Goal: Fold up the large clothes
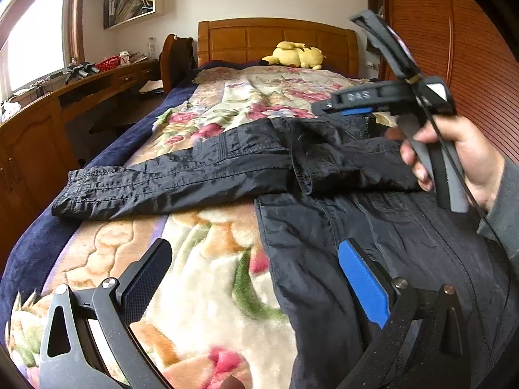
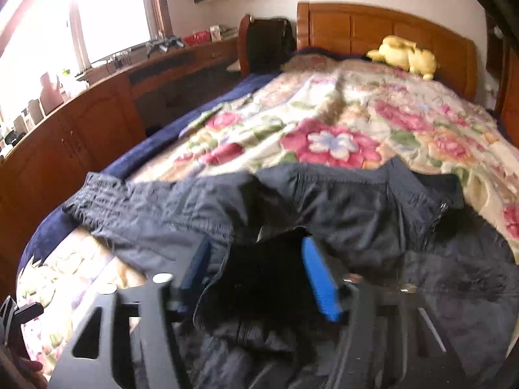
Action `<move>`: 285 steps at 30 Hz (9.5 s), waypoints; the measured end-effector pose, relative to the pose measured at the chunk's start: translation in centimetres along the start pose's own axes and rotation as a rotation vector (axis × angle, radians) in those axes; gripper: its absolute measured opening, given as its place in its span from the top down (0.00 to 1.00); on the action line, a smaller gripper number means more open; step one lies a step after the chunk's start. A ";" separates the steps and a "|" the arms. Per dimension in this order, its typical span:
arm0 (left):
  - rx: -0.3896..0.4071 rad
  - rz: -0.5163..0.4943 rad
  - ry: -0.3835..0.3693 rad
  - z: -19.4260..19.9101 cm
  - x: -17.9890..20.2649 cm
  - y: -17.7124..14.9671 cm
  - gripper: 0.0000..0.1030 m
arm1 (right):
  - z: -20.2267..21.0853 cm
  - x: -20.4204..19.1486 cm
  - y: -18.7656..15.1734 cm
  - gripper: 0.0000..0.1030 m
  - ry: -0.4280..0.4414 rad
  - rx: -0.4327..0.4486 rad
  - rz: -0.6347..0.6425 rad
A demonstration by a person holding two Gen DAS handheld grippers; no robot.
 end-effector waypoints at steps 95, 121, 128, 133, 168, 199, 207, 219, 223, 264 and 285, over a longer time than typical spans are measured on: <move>0.076 -0.002 0.025 -3.9 -0.7 12.8 0.90 | 18.8 10.6 -16.4 0.14 -0.196 0.117 -0.020; 0.073 -0.186 -0.267 0.1 21.0 14.9 0.83 | 23.2 16.5 -17.7 0.14 -0.206 0.145 -0.204; 0.065 -0.189 -0.290 0.6 19.9 12.9 0.51 | 23.6 16.3 -17.6 0.14 -0.196 0.152 -0.220; 0.082 -0.177 -0.264 0.8 17.8 10.7 0.29 | 23.2 15.7 -17.8 0.14 -0.200 0.151 -0.206; 0.064 -0.018 -0.079 2.1 6.6 -0.5 0.19 | 19.0 13.5 -18.8 0.14 -0.210 0.070 -0.063; 0.058 -0.033 -0.117 2.4 4.4 -1.4 0.19 | 8.5 14.3 -16.8 0.64 -0.020 -0.186 -0.057; 0.058 -0.026 -0.117 2.3 4.2 -1.6 0.19 | 13.9 13.2 -15.1 0.88 -0.033 -0.033 0.012; 0.053 -0.025 -0.114 2.2 4.2 -1.8 0.19 | 21.1 19.4 -9.8 0.89 -0.274 0.067 0.040; 0.053 -0.024 -0.116 2.2 4.2 -1.7 0.19 | 21.3 22.2 -9.7 0.89 -0.395 0.030 0.024; 0.094 -0.077 -0.086 10.0 3.6 -4.1 0.19 | 36.2 11.0 -25.2 0.26 -0.314 0.055 0.039; -0.043 -0.060 0.025 14.1 -0.5 -9.9 0.19 | 43.1 9.9 -32.5 0.26 -0.369 0.056 -0.010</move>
Point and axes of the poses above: each gripper's, at about its wrist camera, not at the fingertips, and z roughly against the way its jaws point, x to its right, y to its top, the point moved 2 cm from there along -z, roughly the way its jaws point, and after that the axes turned 9 degrees about x, right-handed, at the moved point
